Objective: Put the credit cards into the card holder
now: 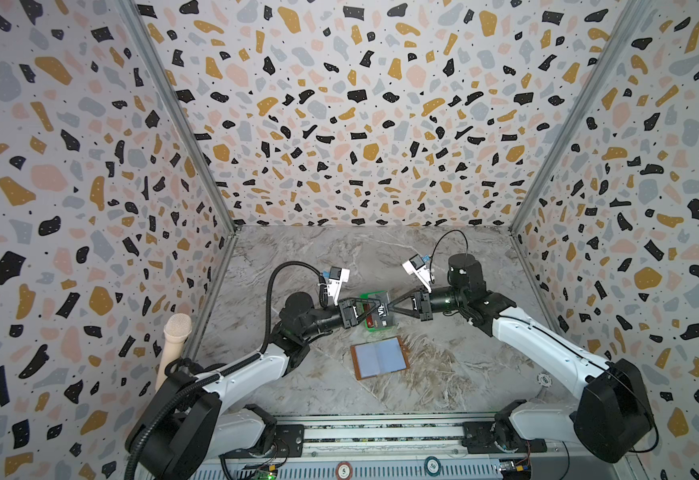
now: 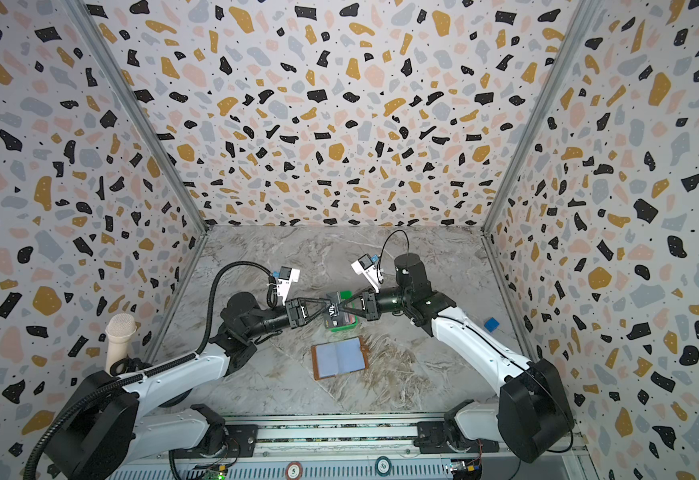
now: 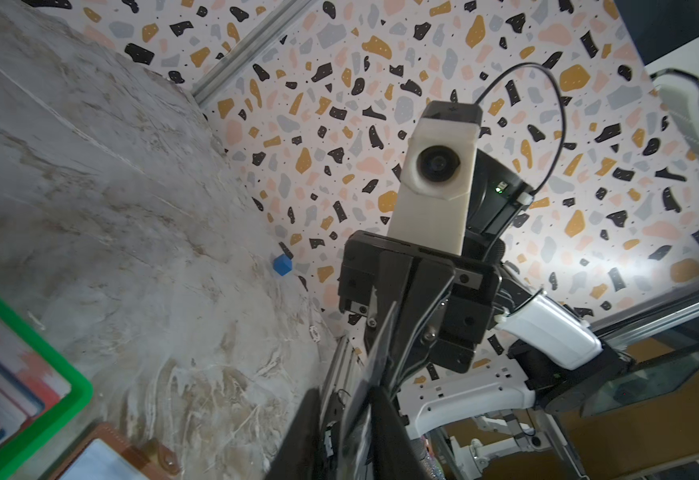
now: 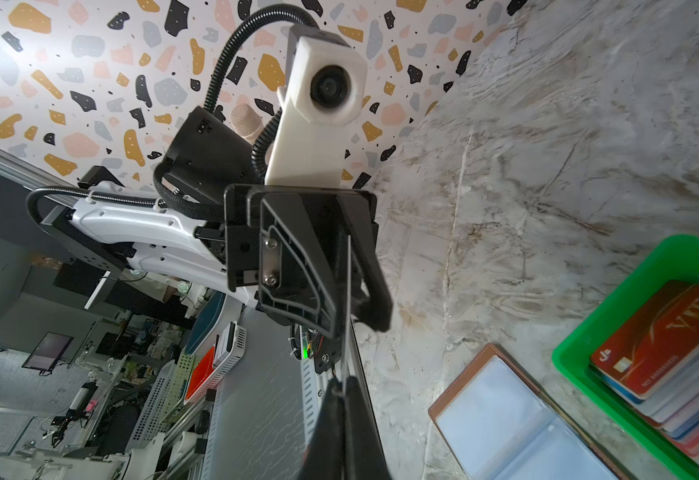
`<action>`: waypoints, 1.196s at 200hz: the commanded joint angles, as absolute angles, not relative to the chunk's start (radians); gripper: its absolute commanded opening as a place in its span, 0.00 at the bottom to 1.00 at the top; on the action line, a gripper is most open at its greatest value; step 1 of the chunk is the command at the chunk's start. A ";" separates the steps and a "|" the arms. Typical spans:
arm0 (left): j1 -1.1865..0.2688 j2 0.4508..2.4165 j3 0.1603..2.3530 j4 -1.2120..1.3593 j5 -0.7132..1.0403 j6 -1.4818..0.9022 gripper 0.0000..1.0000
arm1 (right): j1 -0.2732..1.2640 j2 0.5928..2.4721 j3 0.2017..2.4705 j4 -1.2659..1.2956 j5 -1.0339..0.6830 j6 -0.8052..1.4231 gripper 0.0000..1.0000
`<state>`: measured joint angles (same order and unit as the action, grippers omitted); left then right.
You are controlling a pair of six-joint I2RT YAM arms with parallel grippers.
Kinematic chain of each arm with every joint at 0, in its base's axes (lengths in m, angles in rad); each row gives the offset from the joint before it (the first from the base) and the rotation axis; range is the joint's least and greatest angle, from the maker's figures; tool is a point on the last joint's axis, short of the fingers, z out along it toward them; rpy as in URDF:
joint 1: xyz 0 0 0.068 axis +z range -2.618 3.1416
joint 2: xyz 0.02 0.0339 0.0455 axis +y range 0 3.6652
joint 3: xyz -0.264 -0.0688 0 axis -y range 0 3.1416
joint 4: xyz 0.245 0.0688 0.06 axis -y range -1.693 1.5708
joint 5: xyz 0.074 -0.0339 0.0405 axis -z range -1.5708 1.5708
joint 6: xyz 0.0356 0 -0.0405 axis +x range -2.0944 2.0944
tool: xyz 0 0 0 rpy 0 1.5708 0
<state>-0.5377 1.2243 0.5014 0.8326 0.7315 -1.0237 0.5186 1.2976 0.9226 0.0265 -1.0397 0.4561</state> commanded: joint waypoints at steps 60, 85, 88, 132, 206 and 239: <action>-0.491 1.112 0.315 0.521 0.565 -0.923 0.38 | 0.623 1.203 0.654 0.180 -0.684 0.604 0.00; -0.545 1.155 0.256 0.536 0.514 -0.932 0.29 | 0.672 1.257 0.612 0.235 -0.625 0.614 0.00; -0.549 1.160 0.252 0.535 0.508 -0.931 0.28 | 0.675 1.263 0.609 0.234 -0.617 0.613 0.00; -0.608 1.240 0.237 0.538 0.453 -0.916 0.07 | 0.687 1.323 0.588 0.241 -0.556 0.603 0.00; -0.664 1.370 0.265 0.551 0.387 -0.908 0.00 | 0.692 1.383 0.574 0.244 -0.504 0.588 0.00; -0.664 1.384 0.268 0.505 0.367 -0.891 0.00 | 0.698 1.393 0.572 0.240 -0.496 0.580 0.00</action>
